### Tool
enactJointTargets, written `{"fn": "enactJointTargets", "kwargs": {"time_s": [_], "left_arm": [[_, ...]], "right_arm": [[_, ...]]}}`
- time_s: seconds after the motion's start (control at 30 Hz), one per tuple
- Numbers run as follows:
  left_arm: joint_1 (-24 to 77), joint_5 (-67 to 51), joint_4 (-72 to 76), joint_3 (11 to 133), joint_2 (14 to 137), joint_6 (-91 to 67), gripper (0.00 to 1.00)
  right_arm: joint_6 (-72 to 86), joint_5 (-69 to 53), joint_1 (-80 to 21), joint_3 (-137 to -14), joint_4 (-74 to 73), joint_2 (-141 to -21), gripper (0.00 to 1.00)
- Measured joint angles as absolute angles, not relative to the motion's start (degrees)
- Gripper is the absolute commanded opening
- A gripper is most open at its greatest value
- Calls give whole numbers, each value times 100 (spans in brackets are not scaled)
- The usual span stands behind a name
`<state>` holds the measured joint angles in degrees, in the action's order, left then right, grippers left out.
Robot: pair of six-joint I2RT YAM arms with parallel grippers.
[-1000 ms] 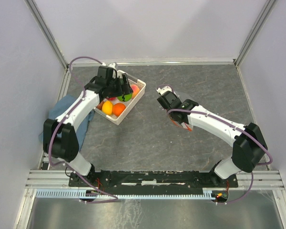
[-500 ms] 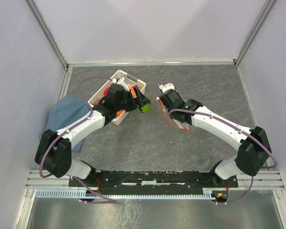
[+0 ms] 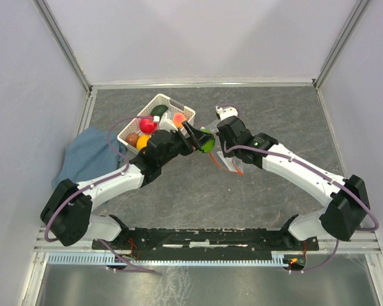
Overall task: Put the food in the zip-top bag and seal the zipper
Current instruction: Place the fake fruit in the zipper food storage bag.
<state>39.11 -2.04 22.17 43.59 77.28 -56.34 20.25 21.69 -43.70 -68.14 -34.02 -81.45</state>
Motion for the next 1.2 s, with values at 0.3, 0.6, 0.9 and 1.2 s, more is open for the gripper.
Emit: {"fn": "enactJointTargets", "kwargs": {"time_s": [0.3, 0.6, 0.9, 1.2], "left_arm": [[4322, 504, 3111, 3859, 7570, -5699, 46], [4792, 1356, 3398, 3592, 7603, -5568, 46], [5089, 2158, 2853, 3712, 7669, -5065, 49], [5470, 2912, 1568, 4532, 8044, -4480, 62]], "right_arm": [[2397, 1629, -4370, -6855, -3253, -8093, 2], [2604, 1162, -4353, -6923, -3140, -8038, 2], [2709, 869, -4338, -6930, -3070, -7872, 2], [2724, 753, -4338, -6930, -3028, -7653, 2]]}}
